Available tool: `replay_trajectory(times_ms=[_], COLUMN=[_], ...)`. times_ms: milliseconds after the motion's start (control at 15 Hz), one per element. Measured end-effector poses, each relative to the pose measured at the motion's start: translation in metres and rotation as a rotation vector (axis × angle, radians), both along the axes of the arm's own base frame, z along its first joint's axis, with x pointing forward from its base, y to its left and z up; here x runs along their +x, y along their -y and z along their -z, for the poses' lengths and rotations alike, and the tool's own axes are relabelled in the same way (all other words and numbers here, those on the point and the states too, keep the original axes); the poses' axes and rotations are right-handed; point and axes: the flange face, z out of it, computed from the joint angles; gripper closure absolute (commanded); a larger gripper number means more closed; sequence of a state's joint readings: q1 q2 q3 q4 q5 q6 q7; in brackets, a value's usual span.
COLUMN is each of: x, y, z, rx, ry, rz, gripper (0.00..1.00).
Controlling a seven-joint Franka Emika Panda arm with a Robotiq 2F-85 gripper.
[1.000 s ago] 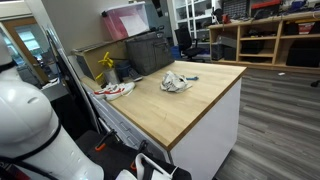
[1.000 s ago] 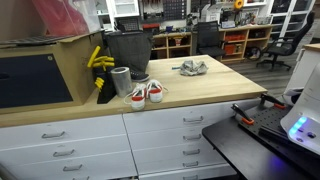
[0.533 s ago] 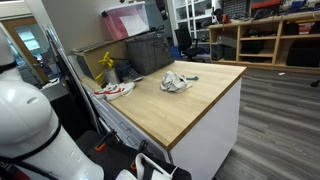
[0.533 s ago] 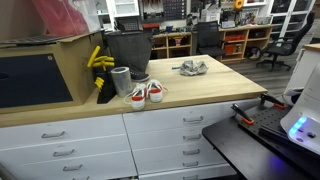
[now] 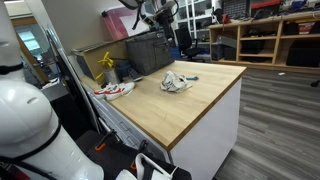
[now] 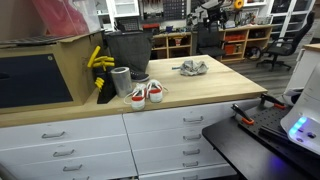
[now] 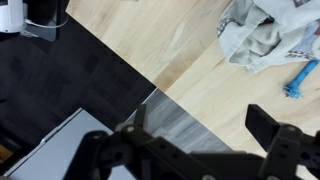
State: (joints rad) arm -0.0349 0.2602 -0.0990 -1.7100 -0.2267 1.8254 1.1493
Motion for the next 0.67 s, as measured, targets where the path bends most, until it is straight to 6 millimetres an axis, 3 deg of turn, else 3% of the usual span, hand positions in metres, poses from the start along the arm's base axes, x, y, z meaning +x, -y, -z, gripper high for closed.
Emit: replay_trajectory(times_ms=[400,667], x=[-0.013,-0.015], y=[0.023,0.02], z=[0.099,0.136], rx=[-0.062,-0.077], ry=[-0.101,-0.13], rz=[0.131,0.173], gripper=[0.0,0.0])
